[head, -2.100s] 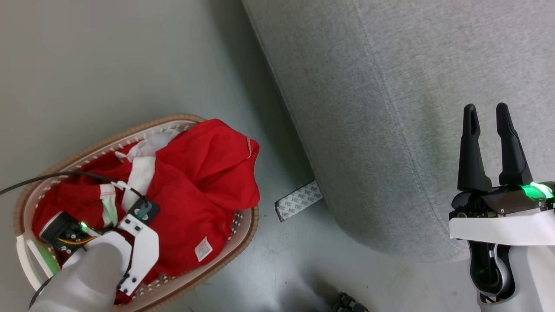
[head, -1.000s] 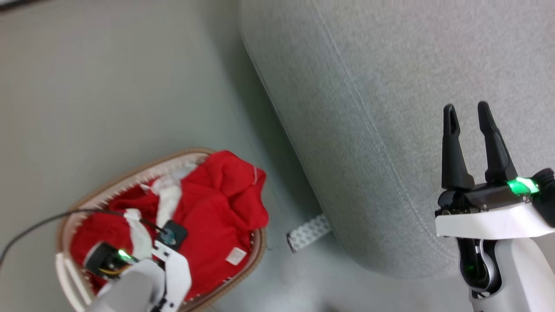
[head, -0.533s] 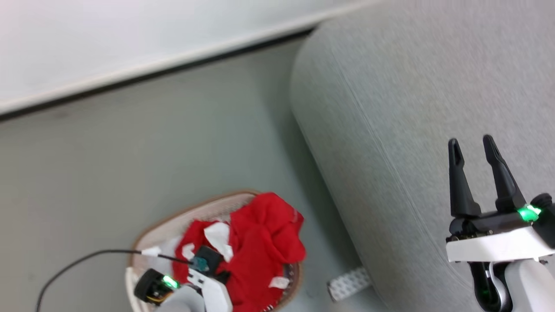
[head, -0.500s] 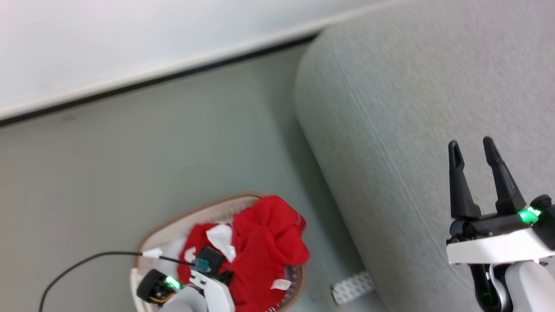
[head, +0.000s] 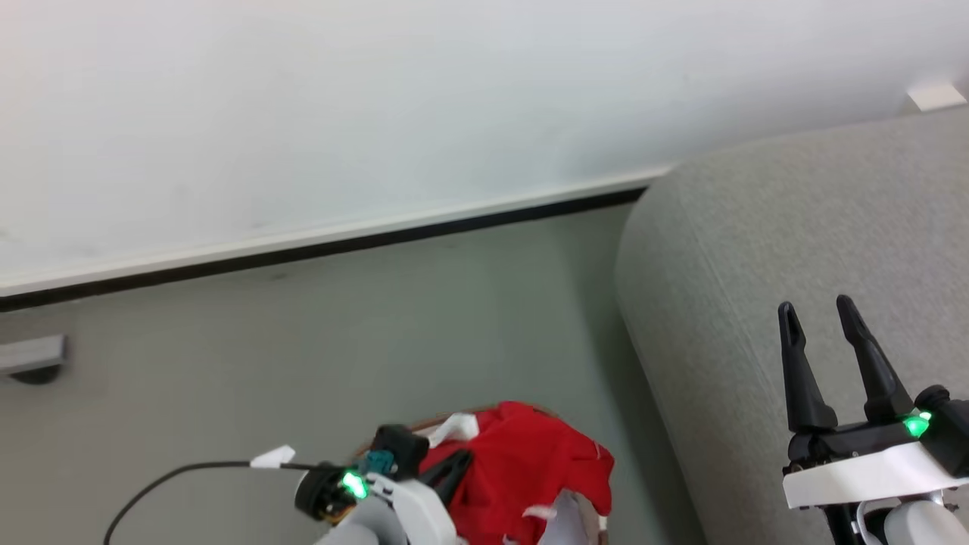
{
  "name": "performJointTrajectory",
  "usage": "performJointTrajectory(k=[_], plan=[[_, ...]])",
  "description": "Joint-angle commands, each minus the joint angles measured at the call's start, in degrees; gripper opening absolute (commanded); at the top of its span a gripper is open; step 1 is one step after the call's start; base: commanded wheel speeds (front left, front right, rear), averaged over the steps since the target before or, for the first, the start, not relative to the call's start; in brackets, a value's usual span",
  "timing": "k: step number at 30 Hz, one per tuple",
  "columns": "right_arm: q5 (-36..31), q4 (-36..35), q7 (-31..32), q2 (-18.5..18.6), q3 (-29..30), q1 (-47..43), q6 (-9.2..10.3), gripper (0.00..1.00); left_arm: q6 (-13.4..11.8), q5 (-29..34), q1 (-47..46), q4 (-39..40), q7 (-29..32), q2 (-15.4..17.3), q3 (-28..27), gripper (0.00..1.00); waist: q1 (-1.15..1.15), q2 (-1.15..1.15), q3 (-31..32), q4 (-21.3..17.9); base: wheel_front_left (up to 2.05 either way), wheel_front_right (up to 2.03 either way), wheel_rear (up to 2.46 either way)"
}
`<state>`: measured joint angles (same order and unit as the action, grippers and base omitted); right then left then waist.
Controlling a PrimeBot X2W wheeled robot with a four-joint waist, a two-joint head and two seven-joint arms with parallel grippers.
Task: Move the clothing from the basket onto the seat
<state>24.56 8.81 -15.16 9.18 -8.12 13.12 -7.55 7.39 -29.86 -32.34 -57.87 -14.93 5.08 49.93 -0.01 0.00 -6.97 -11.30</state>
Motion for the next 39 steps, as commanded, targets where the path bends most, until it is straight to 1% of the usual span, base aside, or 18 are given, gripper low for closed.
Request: performJointTrajectory(k=[1,8,17,24,30,39], plan=[[0.2,0.2,0.0,0.4,0.0,-1.0,0.12,1.00,0.1,-0.3,0.4,2.0,-0.3,0.7,-0.9,0.00,0.01,0.00,2.6,2.6,0.00,0.00,0.00],[0.1,0.5,0.0,0.3,-0.7,-3.0,0.12,1.00,-0.8,1.9,3.5,14.4,-0.3,2.7,-5.8,0.00,0.01,0.00,5.8,5.4,0.00,0.00,0.00],[0.5,0.8,0.0,0.1,-1.6,-4.2,0.12,1.00,-1.9,4.1,4.7,27.1,-0.3,5.1,-11.3,0.00,0.01,0.00,7.1,7.1,0.00,0.00,0.00],[0.8,1.3,0.0,-0.1,-2.9,-4.6,0.12,1.00,-2.3,4.6,2.9,34.0,-0.3,6.4,-13.9,0.00,0.01,0.00,7.9,7.7,0.00,0.00,0.00],[0.9,1.5,0.0,-0.4,-4.1,-4.8,0.12,1.00,-2.8,3.4,0.8,39.0,0.5,7.6,-15.6,0.00,0.01,0.00,7.9,7.7,0.00,0.00,0.00],[1.2,2.0,0.0,-0.6,-6.4,-5.2,0.12,1.00,-4.9,3.1,-0.4,46.5,3.1,8.6,-16.7,0.00,0.01,0.00,7.5,7.4,0.00,0.00,0.00]])
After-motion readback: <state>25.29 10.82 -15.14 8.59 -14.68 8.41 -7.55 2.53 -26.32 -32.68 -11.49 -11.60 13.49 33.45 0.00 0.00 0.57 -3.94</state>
